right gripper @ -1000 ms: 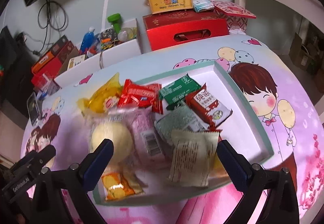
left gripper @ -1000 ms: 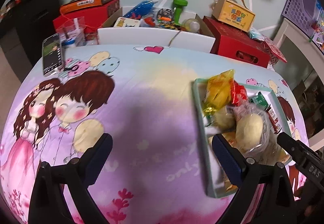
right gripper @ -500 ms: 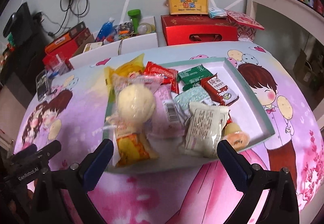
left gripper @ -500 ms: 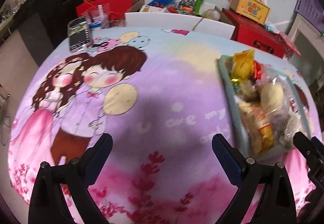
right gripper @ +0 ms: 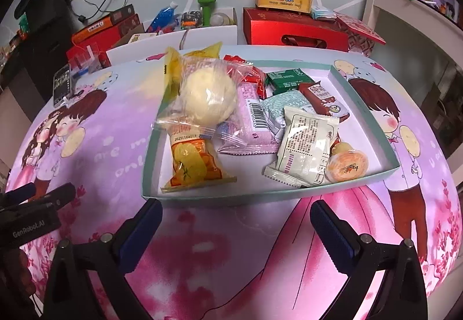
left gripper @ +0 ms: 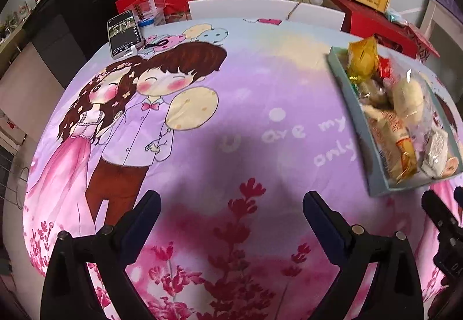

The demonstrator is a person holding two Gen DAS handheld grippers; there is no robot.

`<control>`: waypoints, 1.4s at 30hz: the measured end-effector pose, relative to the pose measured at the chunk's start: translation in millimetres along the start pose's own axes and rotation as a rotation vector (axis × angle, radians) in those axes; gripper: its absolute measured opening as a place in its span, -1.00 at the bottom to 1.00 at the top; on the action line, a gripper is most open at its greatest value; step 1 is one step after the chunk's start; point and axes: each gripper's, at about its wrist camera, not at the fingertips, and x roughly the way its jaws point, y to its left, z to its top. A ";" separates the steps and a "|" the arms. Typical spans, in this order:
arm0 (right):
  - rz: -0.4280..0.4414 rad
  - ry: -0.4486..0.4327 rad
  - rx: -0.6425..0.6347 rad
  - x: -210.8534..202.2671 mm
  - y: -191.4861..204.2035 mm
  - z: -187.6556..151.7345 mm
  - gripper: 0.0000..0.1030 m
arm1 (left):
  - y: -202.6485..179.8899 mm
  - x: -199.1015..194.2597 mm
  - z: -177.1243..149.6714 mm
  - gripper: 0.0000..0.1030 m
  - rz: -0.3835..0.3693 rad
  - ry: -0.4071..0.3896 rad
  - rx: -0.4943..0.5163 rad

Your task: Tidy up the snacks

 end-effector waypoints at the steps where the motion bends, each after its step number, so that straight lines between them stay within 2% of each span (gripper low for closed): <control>1: 0.001 -0.003 -0.002 0.0 0.7 -0.1 1.00 | -0.1 0.6 -0.4 0.91 0.001 0.001 0.001; 19: -0.015 -0.031 -0.008 2.8 1.7 -0.3 1.00 | -8.9 14.4 -4.3 0.91 0.000 0.050 0.034; 37: -0.026 -0.043 -0.013 0.8 1.4 1.9 1.00 | -13.6 14.5 -4.8 0.91 0.011 0.048 0.059; 42: -0.029 -0.045 -0.016 1.2 1.5 2.0 1.00 | -15.5 8.8 -5.2 0.91 0.000 0.018 0.075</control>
